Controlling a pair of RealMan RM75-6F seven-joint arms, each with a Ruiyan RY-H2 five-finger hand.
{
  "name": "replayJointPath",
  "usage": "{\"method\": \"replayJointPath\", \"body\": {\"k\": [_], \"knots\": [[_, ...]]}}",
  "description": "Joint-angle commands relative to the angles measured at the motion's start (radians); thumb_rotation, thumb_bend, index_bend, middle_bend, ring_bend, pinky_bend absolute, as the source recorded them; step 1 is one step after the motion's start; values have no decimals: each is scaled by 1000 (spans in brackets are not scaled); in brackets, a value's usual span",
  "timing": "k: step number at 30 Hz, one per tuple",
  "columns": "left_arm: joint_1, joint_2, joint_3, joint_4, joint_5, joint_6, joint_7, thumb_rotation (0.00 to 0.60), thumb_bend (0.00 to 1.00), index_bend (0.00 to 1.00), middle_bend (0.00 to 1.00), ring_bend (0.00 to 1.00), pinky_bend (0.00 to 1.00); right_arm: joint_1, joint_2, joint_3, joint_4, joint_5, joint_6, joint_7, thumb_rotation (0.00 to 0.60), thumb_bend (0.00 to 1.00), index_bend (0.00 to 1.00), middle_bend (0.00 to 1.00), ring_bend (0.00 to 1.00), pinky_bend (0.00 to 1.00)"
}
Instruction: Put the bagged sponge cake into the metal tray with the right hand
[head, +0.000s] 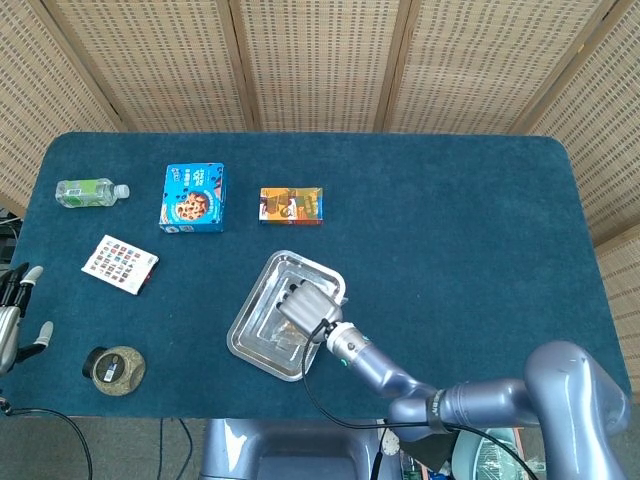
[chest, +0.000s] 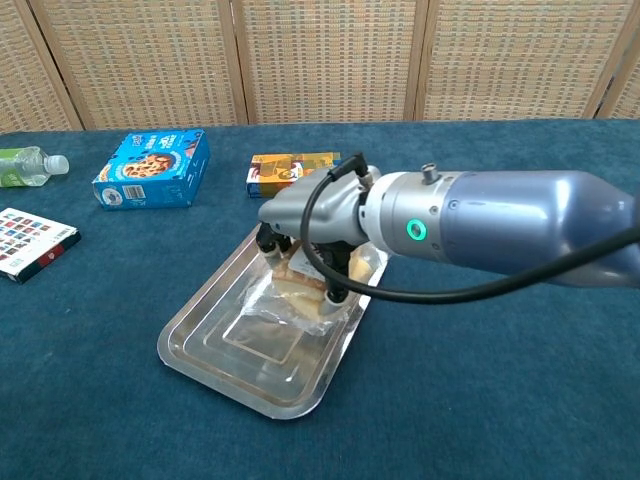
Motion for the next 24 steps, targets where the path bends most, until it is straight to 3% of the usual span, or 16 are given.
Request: {"method": "replayJointPath", "body": {"k": [1,21,24], "knots": [[1,3,-1,0,1,1,-8,600,421,0,0,0,0,36,-34,19,38,37,5,-12,600,222,418,412,301,437],[8,16,-2,7,7,7,-47,600,421,0,0,0,0,129,-107,15,111,151,58,-58,600,222,418,412,301,437],[7,16,-3,7,5,5,-49,600,421,0,0,0,0,133,-108,17,105,187,72,-68,600,217,315,316,242,372]]}}
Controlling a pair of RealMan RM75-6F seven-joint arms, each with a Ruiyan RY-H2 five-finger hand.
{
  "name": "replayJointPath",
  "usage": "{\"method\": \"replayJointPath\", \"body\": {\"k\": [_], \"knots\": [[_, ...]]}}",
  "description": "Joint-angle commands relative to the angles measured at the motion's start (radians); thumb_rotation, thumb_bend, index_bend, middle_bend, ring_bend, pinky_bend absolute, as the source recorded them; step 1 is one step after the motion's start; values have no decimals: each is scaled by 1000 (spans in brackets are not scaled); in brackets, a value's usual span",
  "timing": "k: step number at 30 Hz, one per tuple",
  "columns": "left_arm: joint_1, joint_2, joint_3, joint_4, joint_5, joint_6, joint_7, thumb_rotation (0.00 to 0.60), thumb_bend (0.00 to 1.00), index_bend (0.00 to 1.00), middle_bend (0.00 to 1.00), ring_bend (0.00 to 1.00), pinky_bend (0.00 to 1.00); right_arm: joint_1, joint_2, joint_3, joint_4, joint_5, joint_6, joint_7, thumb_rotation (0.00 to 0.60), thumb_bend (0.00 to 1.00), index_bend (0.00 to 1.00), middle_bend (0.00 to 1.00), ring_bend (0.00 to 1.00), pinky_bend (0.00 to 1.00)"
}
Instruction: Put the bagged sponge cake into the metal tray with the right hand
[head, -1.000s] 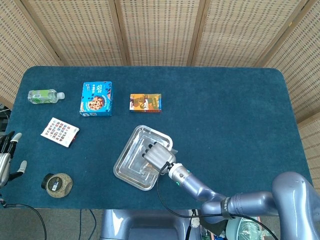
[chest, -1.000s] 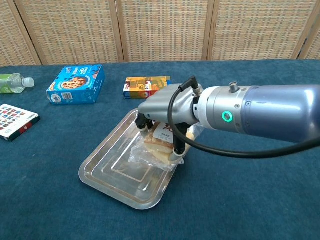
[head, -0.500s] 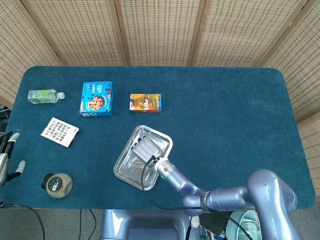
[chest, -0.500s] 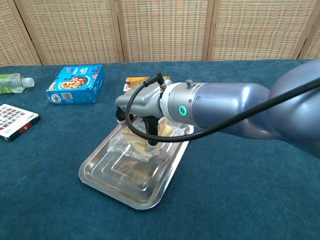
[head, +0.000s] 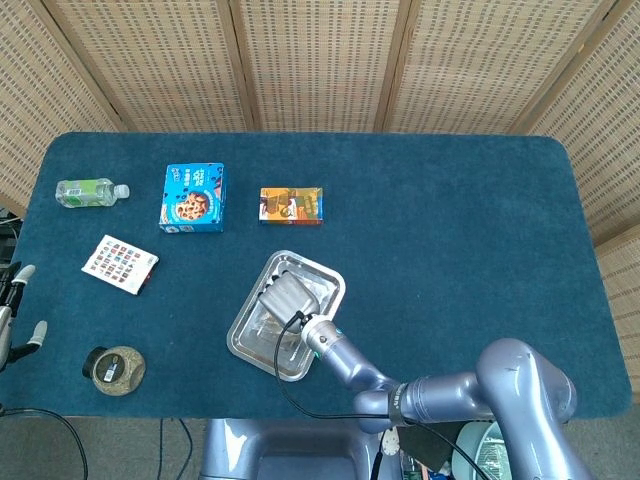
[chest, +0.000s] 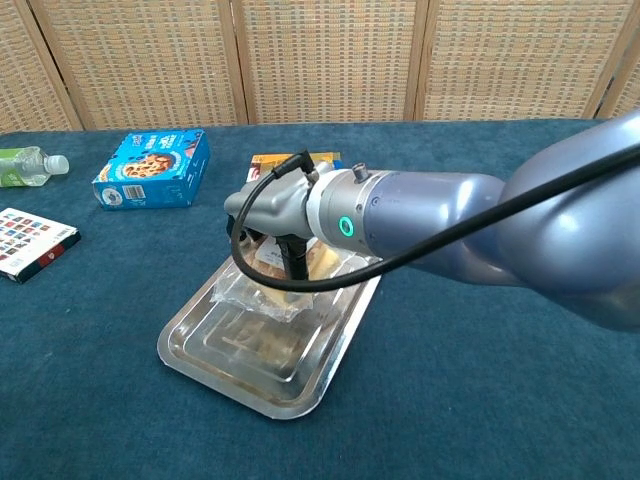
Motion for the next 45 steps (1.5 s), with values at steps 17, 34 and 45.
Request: {"method": "replayJointPath", "body": {"k": [17,34,45], "knots": [[-3,-6,-4,15,-14,-13,-3,600,421,0,0,0,0,86,33,51,-124,295,219,-202,600,194,0,0,0,0],[-3,-12,4,2,-3,-7,29,600,421,0,0,0,0,-87,424,-92,-629,115,515,-188,600,207,0,0,0,0],[-3,-19,7,-12,1,0,61,600,421,0,0,0,0,-288,601,-215,-815,-226,633,3,600,211,0,0,0,0]]}}
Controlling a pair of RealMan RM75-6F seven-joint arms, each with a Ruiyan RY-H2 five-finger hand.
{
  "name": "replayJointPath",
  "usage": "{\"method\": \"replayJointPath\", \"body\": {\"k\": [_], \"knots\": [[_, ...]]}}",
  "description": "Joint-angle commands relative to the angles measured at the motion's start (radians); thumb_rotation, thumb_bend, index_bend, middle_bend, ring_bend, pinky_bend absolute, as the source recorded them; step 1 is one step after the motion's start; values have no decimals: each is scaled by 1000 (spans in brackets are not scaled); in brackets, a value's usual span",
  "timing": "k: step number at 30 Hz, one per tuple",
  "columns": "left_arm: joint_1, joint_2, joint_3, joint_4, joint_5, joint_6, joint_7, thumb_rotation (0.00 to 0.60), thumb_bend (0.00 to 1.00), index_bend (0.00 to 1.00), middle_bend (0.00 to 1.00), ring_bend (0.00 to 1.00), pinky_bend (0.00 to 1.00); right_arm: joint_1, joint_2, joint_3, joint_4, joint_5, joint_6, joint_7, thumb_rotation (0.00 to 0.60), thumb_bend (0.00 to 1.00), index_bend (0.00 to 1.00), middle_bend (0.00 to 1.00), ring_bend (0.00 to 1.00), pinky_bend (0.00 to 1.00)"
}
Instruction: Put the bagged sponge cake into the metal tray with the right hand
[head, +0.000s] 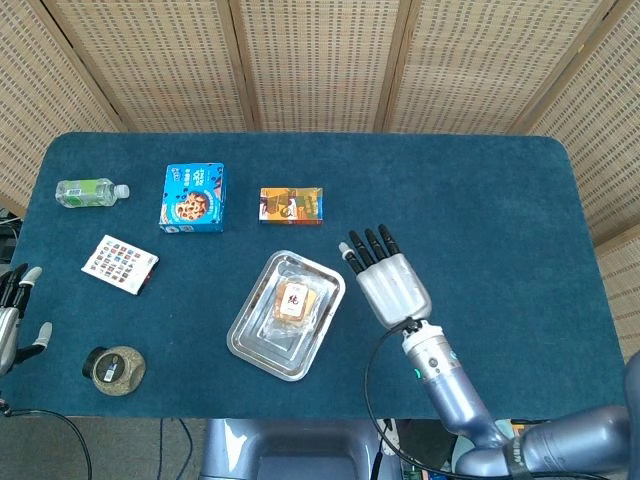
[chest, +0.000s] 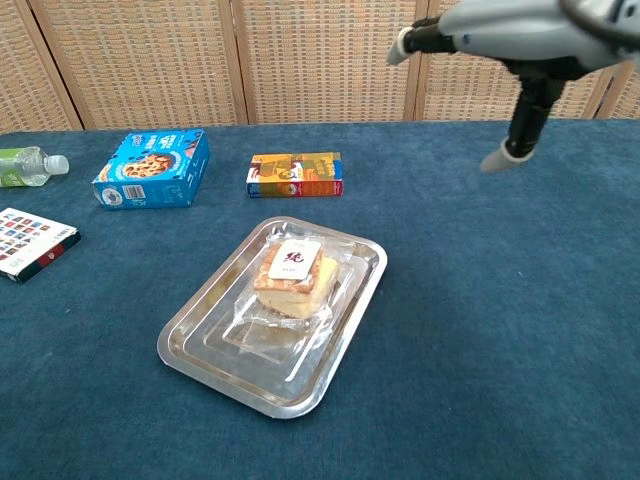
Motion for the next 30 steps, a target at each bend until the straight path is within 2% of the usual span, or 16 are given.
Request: {"method": "replayJointPath", "body": {"k": [1,8,14,19,24,30], "knots": [[0,-2,2,-2,5,3,6,600,420,0,0,0,0,-101,98,-65,-80,-130,27,122,600,211,0,0,0,0],[0,-5,3,-4,4,4,15,600,421,0,0,0,0,-253,309,-182,-101,-331,-107,426,600,272,0,0,0,0],[-1,-9,6,-8,5,4,36,600,420,0,0,0,0,-361,442,-243,-62,-484,-149,588,600,273,0,0,0,0],[-3,-12,6,-9,5,3,44,600,421,0,0,0,0,-434,466,-256,-4,-577,-121,660,600,272,0,0,0,0],[-1,-11,5,-11,5,8,47,600,421,0,0,0,0,-547,445,-262,91,-690,-55,743,600,272,0,0,0,0],[-4,-14,11,-14,14,6,60,600,421,0,0,0,0,-652,420,-244,201,-719,-27,831,600,272,0,0,0,0]]}}
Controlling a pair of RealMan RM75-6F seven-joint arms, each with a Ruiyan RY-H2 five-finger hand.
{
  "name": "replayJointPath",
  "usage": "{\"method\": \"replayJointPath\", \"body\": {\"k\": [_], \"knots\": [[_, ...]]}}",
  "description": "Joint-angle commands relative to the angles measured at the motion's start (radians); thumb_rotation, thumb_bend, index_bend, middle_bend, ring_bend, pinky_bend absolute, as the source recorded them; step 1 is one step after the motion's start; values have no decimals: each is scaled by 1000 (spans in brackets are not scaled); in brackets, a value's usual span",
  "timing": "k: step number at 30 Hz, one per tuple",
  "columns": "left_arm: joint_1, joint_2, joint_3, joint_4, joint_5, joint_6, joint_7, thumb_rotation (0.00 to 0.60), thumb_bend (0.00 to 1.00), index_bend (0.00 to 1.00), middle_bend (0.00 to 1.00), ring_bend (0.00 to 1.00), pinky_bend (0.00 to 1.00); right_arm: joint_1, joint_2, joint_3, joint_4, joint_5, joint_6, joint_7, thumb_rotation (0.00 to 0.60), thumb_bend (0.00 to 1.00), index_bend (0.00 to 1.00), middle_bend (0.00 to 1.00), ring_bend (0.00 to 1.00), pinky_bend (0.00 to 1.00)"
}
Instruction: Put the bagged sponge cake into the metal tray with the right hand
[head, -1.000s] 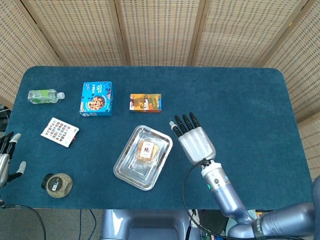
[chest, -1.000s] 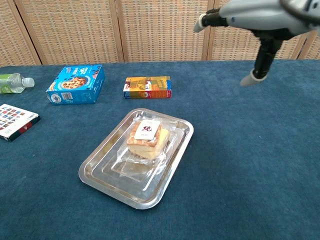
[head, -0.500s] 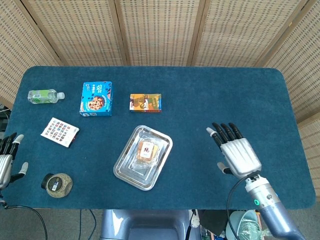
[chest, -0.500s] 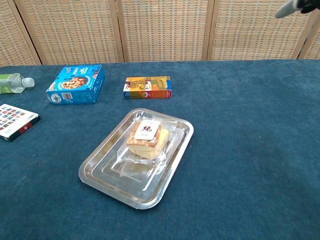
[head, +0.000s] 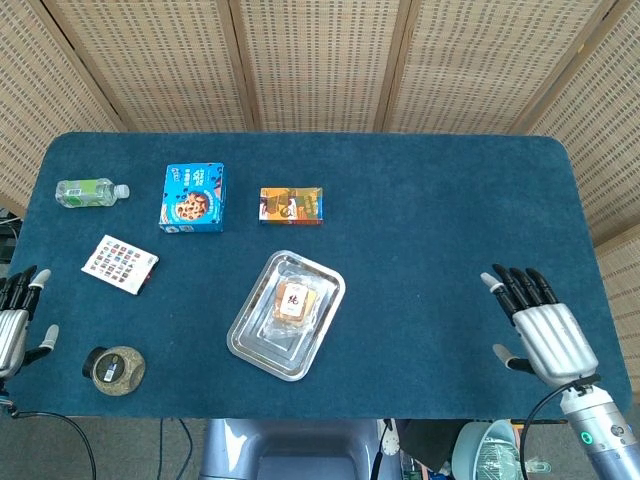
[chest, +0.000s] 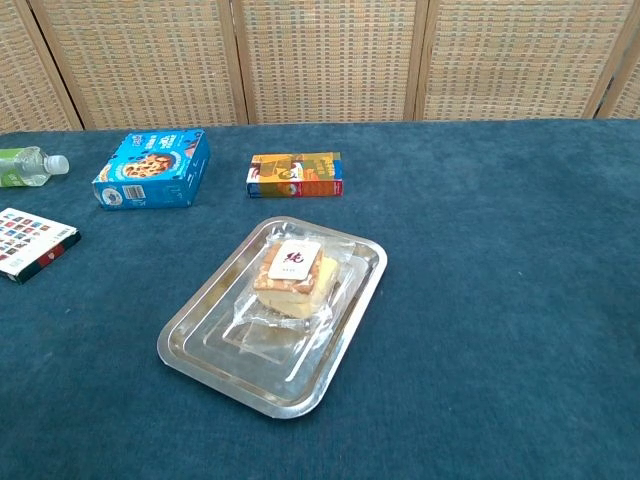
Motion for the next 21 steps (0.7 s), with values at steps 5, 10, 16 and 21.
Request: {"method": "replayJointPath", "body": {"k": [5,10,16,21], "knots": [[-1,-5,1,-4,1,2,17,600,421,0,0,0,0,-99,-19,30,118,-14,24,86,600,272,0,0,0,0],[1,-2,0,-9,3,10,18,600,421,0,0,0,0,-145,-17,63,142,-21,57,107,600,271,0,0,0,0],[3,1,1,-9,7,14,15,600,421,0,0,0,0,-195,-39,97,180,-16,75,123,600,271,0,0,0,0],[3,1,1,-9,9,16,15,600,421,0,0,0,0,-225,-60,116,220,-10,64,164,600,271,0,0,0,0]]}}
